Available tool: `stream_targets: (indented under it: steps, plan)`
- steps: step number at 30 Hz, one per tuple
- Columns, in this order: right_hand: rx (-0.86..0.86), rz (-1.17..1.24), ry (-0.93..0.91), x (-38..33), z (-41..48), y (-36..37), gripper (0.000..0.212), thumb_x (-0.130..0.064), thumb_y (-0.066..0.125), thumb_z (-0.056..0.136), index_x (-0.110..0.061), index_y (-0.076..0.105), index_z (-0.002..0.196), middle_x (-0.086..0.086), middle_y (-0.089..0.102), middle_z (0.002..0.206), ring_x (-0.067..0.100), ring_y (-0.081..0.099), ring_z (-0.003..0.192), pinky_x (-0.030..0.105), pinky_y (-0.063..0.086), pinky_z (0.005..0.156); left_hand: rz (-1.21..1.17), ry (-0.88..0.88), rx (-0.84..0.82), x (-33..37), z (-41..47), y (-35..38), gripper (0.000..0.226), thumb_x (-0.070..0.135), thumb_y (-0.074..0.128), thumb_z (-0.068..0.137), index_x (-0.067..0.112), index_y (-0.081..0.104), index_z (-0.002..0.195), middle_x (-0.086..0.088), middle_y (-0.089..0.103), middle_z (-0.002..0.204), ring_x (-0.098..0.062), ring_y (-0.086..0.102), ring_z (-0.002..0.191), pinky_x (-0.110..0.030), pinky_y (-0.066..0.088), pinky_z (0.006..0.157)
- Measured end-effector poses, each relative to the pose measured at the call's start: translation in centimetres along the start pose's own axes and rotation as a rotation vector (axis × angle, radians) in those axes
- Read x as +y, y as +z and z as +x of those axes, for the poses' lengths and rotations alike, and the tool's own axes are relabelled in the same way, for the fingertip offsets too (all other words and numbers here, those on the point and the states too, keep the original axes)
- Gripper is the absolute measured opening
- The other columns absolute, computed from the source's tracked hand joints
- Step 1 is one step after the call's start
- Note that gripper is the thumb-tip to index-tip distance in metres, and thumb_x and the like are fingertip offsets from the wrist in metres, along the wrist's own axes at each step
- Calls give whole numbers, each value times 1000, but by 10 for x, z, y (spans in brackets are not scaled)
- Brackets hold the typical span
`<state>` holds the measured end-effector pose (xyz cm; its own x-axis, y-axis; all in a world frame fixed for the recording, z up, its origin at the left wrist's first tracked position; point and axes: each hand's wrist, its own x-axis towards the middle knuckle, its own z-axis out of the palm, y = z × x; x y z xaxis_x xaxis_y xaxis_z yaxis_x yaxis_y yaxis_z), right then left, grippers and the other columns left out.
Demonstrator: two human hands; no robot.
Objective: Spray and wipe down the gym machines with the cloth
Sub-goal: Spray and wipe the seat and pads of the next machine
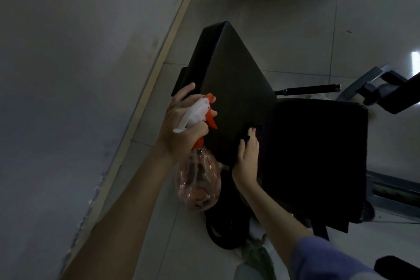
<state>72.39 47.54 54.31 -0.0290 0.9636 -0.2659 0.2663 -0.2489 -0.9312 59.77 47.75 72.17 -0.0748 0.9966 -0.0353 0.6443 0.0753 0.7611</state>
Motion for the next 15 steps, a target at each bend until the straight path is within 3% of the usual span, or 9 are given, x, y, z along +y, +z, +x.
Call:
stream_targets:
  steps: [4, 8, 10, 13, 15]
  plan:
    - [-22, 12, 136, 2, 22, -9, 46, -28, 30, 103, -17, 30, 147, 5, 34, 150, 20, 30, 138, 36, 21, 117, 100, 11, 29, 2, -4, 2, 42, 30, 50, 68, 6, 70, 97, 1, 55, 131, -10, 23, 141, -15, 23, 107]
    - [-100, 336, 475, -5, 45, -43, 46, -36, 37, 101, -18, 39, 143, -1, 46, 139, 21, 43, 129, 35, 36, 107, 139, 55, 138, 11, -15, 8, 42, 27, 46, 67, 7, 67, 98, 2, 55, 122, -17, 28, 139, -20, 23, 108]
    - [-154, 509, 617, 0, 51, -59, 45, -39, 40, 99, -17, 48, 137, 0, 52, 134, 23, 52, 119, 36, 45, 97, 169, 100, 245, 18, -26, 16, 45, 25, 43, 68, 1, 64, 100, 1, 55, 113, -16, 33, 133, -29, 29, 108]
    - [-156, 708, 729, 4, 54, -81, 38, -39, 40, 99, -12, 59, 118, 9, 64, 112, 24, 62, 97, 35, 50, 77, 410, 222, 313, 21, -46, 40, 44, 16, 43, 73, -3, 57, 109, -8, 58, 105, -28, 45, 119, -48, 43, 99]
    - [-130, 779, 737, 4, 55, -96, 29, -34, 42, 99, -12, 62, 99, 8, 65, 94, 22, 62, 84, 33, 50, 73, 495, 228, 211, 22, -58, 64, 41, 16, 43, 78, 1, 54, 115, -14, 60, 104, -31, 52, 109, -45, 48, 92]
